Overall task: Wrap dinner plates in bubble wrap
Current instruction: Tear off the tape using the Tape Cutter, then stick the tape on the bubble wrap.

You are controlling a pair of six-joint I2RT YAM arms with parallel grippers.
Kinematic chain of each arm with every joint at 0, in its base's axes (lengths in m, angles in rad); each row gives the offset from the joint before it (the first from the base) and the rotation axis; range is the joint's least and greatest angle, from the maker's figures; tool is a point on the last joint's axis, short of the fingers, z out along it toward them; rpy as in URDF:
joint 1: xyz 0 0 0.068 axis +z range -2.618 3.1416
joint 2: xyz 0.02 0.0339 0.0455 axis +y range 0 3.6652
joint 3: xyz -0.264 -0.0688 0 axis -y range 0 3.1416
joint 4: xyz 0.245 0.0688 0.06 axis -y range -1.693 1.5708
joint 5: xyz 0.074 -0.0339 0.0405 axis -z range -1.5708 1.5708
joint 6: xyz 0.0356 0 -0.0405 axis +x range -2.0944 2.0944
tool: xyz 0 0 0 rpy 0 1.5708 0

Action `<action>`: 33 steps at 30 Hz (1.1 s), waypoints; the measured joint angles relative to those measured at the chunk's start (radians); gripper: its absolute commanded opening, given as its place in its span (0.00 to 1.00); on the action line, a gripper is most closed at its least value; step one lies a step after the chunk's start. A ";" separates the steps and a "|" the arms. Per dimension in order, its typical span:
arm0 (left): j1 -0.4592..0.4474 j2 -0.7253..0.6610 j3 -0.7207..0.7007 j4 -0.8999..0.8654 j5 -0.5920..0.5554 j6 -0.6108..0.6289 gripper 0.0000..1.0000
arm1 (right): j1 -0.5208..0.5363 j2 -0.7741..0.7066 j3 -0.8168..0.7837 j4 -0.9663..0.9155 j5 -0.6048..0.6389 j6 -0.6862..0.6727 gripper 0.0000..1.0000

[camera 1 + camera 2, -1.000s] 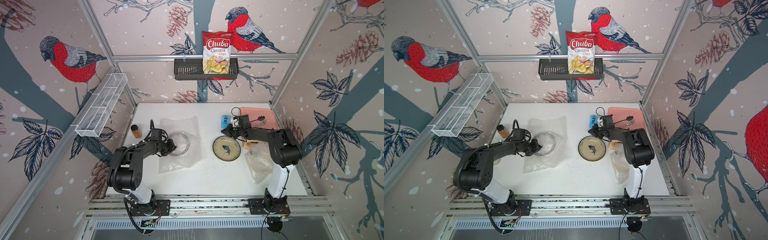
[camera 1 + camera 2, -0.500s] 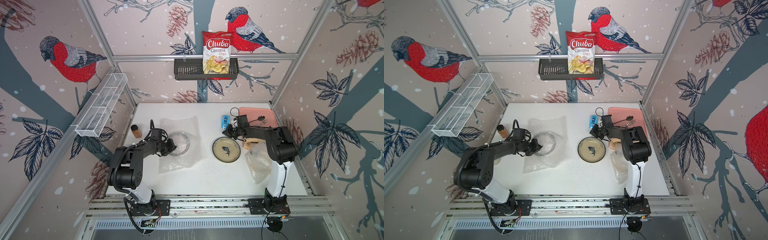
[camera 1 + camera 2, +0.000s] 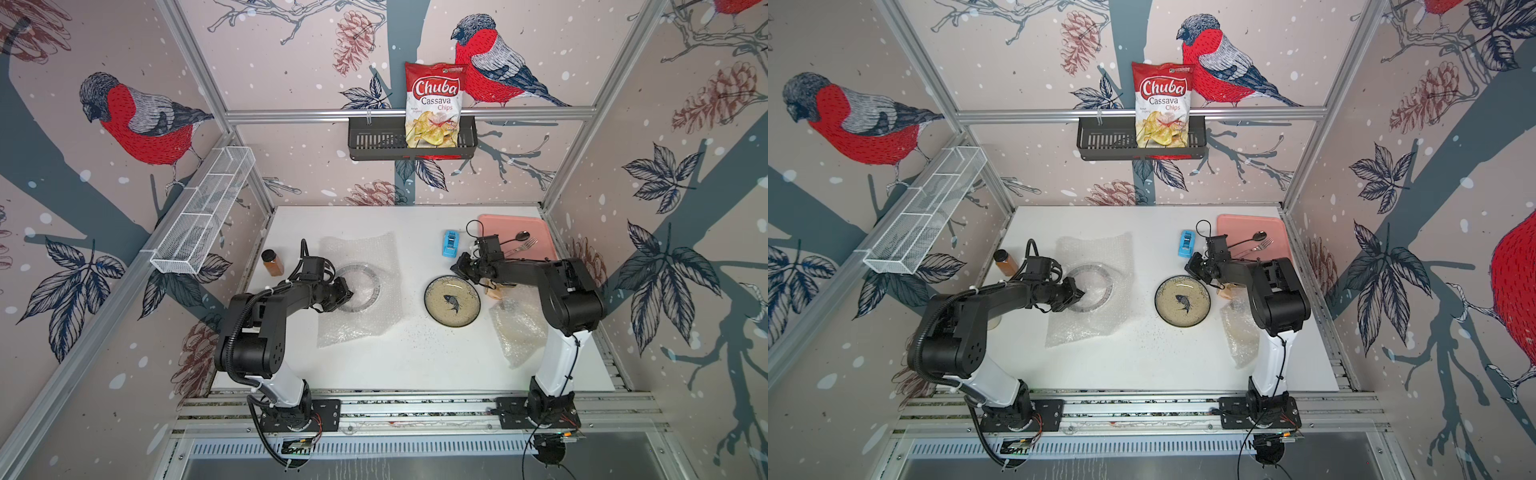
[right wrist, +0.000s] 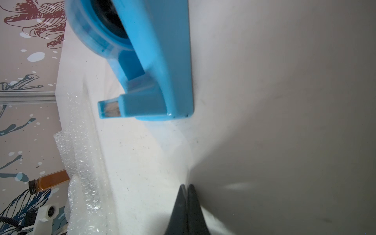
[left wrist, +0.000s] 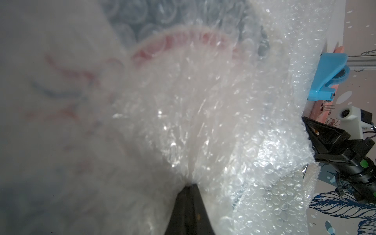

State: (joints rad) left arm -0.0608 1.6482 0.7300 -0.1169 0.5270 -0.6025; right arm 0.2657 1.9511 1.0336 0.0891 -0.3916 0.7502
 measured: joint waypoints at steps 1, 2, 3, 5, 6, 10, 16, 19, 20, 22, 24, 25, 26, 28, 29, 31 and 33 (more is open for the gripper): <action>0.000 0.000 -0.001 0.002 0.000 0.000 0.00 | 0.000 -0.009 0.006 -0.025 0.011 -0.012 0.00; 0.000 0.000 -0.003 0.004 0.000 0.000 0.00 | -0.001 -0.022 0.014 -0.065 0.025 -0.021 0.00; 0.000 -0.001 -0.004 0.005 0.001 0.000 0.00 | -0.002 -0.035 0.024 -0.109 0.044 -0.038 0.00; 0.001 -0.002 -0.008 0.011 0.003 0.000 0.00 | -0.005 -0.068 0.048 -0.167 0.054 -0.070 0.00; 0.001 -0.003 -0.011 0.015 0.004 0.000 0.00 | -0.005 -0.090 0.065 -0.185 0.051 -0.084 0.00; 0.001 -0.009 -0.025 0.035 0.004 0.000 0.00 | 0.004 -0.133 0.166 -0.219 -0.023 -0.146 0.00; 0.001 -0.018 -0.047 0.069 0.010 -0.002 0.00 | 0.182 -0.071 0.380 -0.372 -0.170 -0.258 0.00; 0.001 -0.026 -0.057 0.082 0.006 -0.002 0.00 | 0.295 -0.030 0.438 -0.420 -0.227 -0.280 0.00; 0.001 -0.028 -0.060 0.085 0.005 -0.002 0.00 | 0.330 -0.014 0.454 -0.427 -0.249 -0.280 0.00; 0.001 -0.031 -0.065 0.092 0.005 -0.002 0.00 | 0.392 0.024 0.499 -0.446 -0.291 -0.285 0.00; 0.001 -0.033 -0.072 0.103 0.005 -0.003 0.00 | 0.447 0.084 0.584 -0.485 -0.325 -0.318 0.00; 0.001 -0.034 -0.074 0.106 0.005 -0.003 0.00 | 0.470 0.114 0.630 -0.509 -0.333 -0.341 0.00; 0.001 -0.035 -0.077 0.110 0.005 -0.010 0.00 | 0.492 0.149 0.681 -0.538 -0.340 -0.369 0.00; 0.001 -0.037 -0.081 0.116 0.005 -0.018 0.00 | 0.528 0.208 0.766 -0.601 -0.345 -0.420 0.00; 0.001 -0.039 -0.083 0.120 0.005 -0.018 0.00 | 0.541 0.235 0.801 -0.632 -0.348 -0.445 0.00; 0.001 -0.043 -0.089 0.127 0.005 -0.019 0.00 | 0.556 0.281 0.855 -0.684 -0.352 -0.481 0.00; 0.001 -0.046 -0.093 0.132 0.004 -0.026 0.00 | 0.563 0.322 0.900 -0.727 -0.352 -0.508 0.00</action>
State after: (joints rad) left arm -0.0597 1.6024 0.6369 0.0151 0.5312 -0.6285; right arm 0.8284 2.2734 1.9331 -0.6384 -0.7433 0.2420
